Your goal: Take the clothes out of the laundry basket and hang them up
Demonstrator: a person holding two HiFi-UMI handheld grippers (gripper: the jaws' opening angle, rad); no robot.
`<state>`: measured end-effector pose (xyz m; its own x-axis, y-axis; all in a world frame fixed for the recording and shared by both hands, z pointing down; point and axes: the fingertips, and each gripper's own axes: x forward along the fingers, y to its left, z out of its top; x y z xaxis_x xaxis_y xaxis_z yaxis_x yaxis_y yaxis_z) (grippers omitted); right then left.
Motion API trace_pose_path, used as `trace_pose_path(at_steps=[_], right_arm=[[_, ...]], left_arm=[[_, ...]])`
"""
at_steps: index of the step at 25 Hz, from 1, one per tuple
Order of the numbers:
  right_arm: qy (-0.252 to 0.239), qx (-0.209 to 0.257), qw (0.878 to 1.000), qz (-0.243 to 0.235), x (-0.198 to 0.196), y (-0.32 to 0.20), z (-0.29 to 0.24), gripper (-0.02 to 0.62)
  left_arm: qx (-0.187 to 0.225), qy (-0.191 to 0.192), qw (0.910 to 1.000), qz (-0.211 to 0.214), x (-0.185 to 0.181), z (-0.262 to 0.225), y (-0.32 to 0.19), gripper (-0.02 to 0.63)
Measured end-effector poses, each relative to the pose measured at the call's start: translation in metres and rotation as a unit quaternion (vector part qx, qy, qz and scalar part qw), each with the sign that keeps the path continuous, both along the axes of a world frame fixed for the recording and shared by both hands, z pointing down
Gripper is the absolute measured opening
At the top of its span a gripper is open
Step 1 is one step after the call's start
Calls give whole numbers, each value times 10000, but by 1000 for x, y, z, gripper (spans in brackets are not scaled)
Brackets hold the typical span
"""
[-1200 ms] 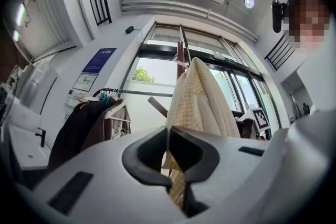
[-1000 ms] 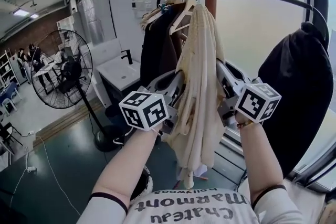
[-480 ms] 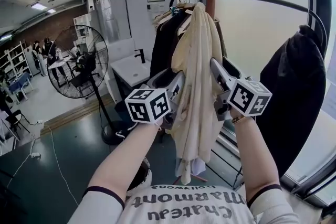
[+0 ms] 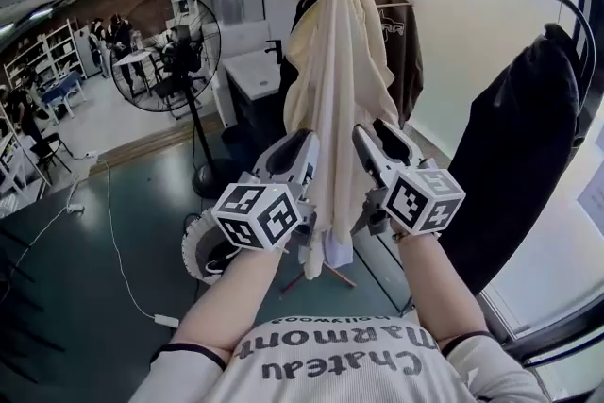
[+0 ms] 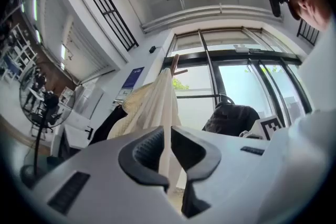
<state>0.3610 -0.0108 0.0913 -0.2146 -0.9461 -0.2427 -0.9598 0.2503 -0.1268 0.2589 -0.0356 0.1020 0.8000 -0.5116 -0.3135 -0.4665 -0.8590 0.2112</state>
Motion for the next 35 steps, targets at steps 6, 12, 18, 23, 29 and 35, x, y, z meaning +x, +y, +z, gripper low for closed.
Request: trace_pose_path(at_steps=[6, 12, 18, 23, 29, 35], right_arm=[[171, -156, 9993, -283, -13, 36, 53, 64], [92, -549, 9970, -532, -16, 60, 107, 54], [69, -729, 9961, -493, -5, 74, 127, 52], [120, -764, 9960, -449, 1, 85, 127, 52], [105, -771, 9960, -440, 1, 98, 128, 52], [81, -855, 9952, -460, -5, 105, 136, 52]], left_arm=[[-258, -147, 9946, -990, -19, 55, 43, 15], [-743, -347, 9841, -1574, -39, 109, 85, 14], [-1010, -423, 9787, -1738, -39, 130, 107, 14], [-1150, -407, 9781, -1686, -29, 135, 121, 14], [-1079, -336, 9787, -1713, -31, 127, 133, 14], [-1148, -402, 9776, -1717, -34, 135, 144, 14]])
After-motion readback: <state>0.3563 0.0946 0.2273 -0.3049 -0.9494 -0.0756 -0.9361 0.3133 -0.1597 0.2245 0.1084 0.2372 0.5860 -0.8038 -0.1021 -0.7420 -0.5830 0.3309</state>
